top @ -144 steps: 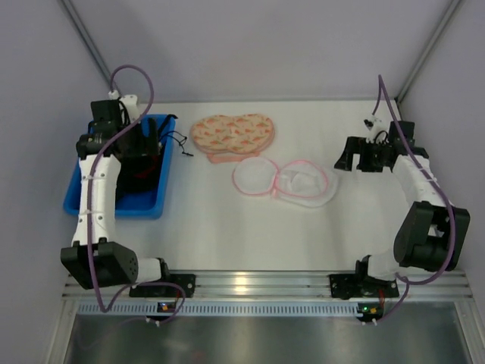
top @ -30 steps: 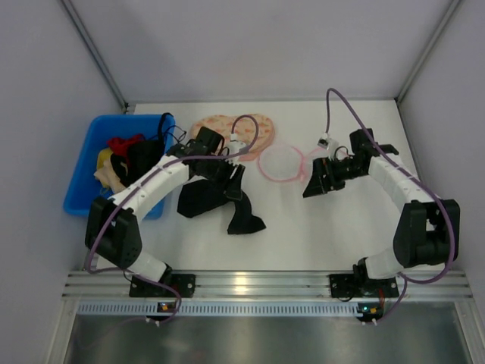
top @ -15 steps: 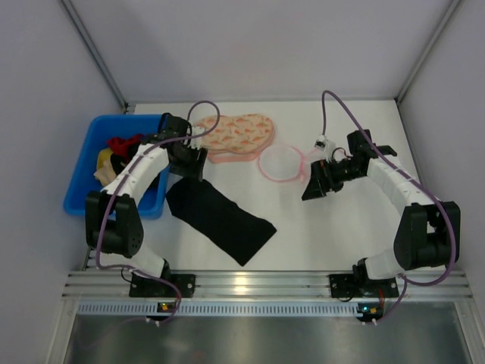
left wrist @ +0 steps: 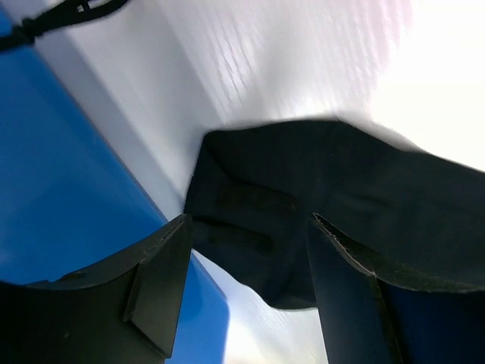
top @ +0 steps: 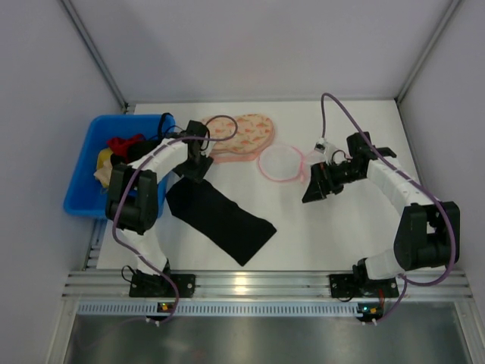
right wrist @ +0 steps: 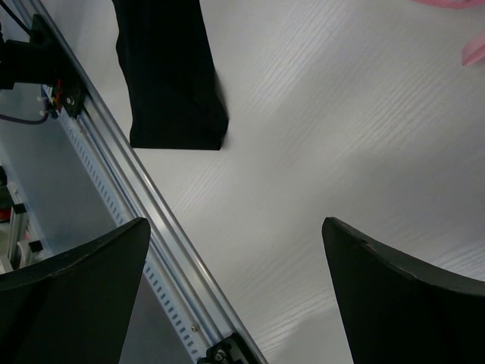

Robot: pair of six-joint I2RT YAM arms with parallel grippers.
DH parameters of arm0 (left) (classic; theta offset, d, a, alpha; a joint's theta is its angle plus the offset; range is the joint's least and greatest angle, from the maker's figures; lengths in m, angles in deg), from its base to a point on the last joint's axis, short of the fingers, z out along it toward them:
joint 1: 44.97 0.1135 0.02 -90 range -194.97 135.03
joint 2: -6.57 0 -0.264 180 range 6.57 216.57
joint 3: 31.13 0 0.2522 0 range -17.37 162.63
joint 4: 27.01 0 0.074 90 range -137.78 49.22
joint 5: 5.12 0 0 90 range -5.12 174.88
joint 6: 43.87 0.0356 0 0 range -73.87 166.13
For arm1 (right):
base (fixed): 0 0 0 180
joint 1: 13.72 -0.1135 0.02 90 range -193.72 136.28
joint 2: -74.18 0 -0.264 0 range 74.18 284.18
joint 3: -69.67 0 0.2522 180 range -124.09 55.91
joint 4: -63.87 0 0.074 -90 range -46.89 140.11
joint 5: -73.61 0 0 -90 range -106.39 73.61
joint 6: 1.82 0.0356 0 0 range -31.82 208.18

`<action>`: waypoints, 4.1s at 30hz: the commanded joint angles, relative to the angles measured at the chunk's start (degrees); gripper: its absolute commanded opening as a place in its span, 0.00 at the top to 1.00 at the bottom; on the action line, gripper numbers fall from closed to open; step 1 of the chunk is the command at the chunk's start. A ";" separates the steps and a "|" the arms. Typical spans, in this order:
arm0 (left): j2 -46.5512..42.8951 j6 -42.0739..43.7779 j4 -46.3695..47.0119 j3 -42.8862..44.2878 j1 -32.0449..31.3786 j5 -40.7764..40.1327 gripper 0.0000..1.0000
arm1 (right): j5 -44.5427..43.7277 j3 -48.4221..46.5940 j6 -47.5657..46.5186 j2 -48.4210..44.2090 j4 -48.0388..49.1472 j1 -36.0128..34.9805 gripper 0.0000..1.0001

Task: Place the bra in the laundry bag and zip it closed

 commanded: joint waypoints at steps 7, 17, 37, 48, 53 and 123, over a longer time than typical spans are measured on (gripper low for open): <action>6.01 2.91 1.73 1.03 0.13 -0.27 0.37 | -0.26 -0.59 -2.69 -2.69 -0.05 -0.36 0.03; 7.16 2.20 1.20 0.15 0.21 8.87 0.85 | 0.01 -1.99 -3.92 -3.13 -1.81 0.52 0.07; 0.20 3.08 -5.56 8.31 -5.50 2.60 0.46 | 0.97 -2.87 -2.25 -2.60 -0.67 0.70 0.07; 8.99 17.56 -12.33 17.02 4.69 0.60 0.40 | 0.36 -1.12 -3.83 -3.65 -1.81 0.70 0.05; 11.63 20.48 -13.30 16.15 5.93 2.54 0.40 | 0.36 -0.85 -3.92 -3.39 -1.90 0.61 0.05; -10.87 11.96 8.32 52.97 -5.23 -7.12 1.00 | 2.29 -5.51 0.39 -3.04 1.00 0.70 0.07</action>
